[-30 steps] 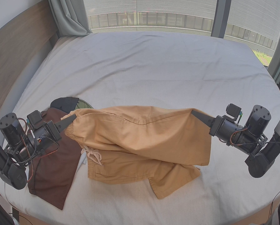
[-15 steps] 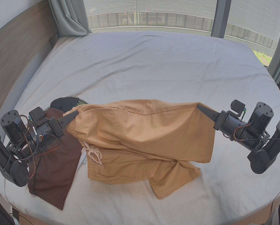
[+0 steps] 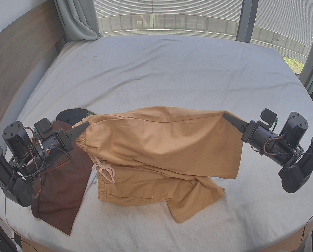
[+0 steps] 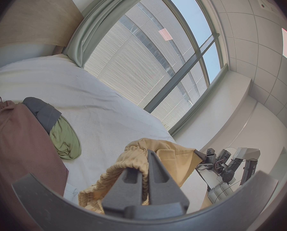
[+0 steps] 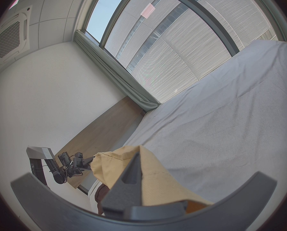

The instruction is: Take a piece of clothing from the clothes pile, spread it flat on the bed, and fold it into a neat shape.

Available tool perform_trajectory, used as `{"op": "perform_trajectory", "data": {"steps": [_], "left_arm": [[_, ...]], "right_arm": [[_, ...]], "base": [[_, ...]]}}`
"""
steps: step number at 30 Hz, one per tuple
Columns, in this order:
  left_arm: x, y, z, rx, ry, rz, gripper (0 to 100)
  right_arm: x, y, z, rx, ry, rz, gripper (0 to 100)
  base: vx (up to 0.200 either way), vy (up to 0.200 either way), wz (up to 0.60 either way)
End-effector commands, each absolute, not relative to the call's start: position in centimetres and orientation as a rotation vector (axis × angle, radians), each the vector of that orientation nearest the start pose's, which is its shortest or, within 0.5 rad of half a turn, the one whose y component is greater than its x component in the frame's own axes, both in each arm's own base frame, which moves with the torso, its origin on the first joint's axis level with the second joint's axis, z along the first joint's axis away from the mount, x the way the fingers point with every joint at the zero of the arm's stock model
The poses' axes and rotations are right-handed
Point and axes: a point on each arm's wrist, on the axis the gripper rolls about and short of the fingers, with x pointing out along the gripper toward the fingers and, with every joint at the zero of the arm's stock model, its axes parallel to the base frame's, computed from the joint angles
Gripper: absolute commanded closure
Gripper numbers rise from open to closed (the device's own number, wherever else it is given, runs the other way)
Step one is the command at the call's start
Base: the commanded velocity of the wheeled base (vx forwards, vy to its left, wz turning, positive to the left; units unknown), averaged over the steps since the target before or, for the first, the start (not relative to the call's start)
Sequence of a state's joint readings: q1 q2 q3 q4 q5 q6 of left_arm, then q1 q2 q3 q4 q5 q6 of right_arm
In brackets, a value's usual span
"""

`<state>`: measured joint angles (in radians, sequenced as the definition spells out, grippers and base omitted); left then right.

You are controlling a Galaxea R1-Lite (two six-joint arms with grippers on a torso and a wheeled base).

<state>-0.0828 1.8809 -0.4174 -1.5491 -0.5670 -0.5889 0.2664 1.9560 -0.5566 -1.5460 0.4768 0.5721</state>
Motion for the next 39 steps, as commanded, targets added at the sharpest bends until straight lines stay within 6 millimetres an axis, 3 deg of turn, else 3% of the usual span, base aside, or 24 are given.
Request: {"op": "perform_trajectory", "data": {"steps": [1,39], "left_arm": [[28.4,-3.6,12.8,-0.548,0.109,-0.655,100],[30.7,-2.4,12.2,-0.562,0.075,-0.561,100]], "right_arm": [[30.2,9.1,13.5,0.528,0.059,0.760,100],[30.9,6.4,14.0,0.515,0.021,0.687,100]], "base": [[0.000,0.000,0.00],[0.000,0.000,0.00]]}}
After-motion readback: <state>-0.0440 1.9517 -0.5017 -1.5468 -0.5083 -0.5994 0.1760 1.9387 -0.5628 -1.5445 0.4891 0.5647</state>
